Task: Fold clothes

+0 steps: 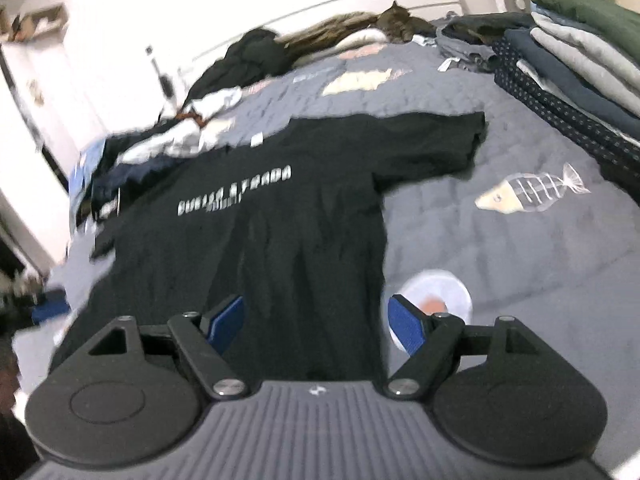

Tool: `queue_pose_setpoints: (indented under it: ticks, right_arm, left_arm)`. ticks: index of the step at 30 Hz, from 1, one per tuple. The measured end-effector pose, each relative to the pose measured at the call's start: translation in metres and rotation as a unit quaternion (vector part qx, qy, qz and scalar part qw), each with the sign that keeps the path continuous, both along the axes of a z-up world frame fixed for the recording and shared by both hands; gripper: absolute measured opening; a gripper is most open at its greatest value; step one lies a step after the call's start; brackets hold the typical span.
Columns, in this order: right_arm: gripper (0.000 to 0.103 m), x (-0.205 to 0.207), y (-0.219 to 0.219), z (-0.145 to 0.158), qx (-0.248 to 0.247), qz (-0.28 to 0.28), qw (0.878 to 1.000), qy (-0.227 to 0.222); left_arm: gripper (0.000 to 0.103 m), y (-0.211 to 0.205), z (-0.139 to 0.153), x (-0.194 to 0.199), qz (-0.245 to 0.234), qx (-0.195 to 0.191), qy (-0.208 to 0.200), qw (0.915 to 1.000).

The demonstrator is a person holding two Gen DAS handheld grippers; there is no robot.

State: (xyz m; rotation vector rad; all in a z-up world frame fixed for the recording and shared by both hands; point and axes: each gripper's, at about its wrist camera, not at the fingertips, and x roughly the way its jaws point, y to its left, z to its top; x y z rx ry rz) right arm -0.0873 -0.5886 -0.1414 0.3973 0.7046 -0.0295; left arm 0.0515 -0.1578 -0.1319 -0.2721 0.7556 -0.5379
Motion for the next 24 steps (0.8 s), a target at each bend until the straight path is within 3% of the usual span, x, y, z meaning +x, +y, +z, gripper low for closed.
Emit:
queue_pose_setpoints:
  ticks: [3,8,13,18,24]
  right_arm:
    - [0.078,-0.018,0.005,-0.007,-0.021,0.013,0.999,0.025]
    - [0.078,-0.038,0.012,-0.021,-0.058,0.017,0.997,0.056]
    - [0.078,-0.057,0.013,-0.034,-0.051,-0.008,0.995,0.086]
    - [0.078,-0.072,0.024,-0.041,-0.075,-0.018,0.992,0.103]
    - [0.078,-0.079,0.029,-0.054,-0.050,-0.049,0.989,0.130]
  left_arm:
    - [0.080,0.014,0.008,-0.010,0.019,0.022,-0.020,0.9994]
    - [0.080,0.033,0.007,-0.018,0.049,0.072,-0.004,0.9962]
    - [0.080,0.054,0.003,-0.024,0.059,0.104,0.015,0.9927]
    - [0.080,0.060,-0.003,-0.037,0.044,0.172,0.017,0.9840]
    - [0.082,0.069,-0.024,-0.041,0.033,0.223,0.068,0.9719]
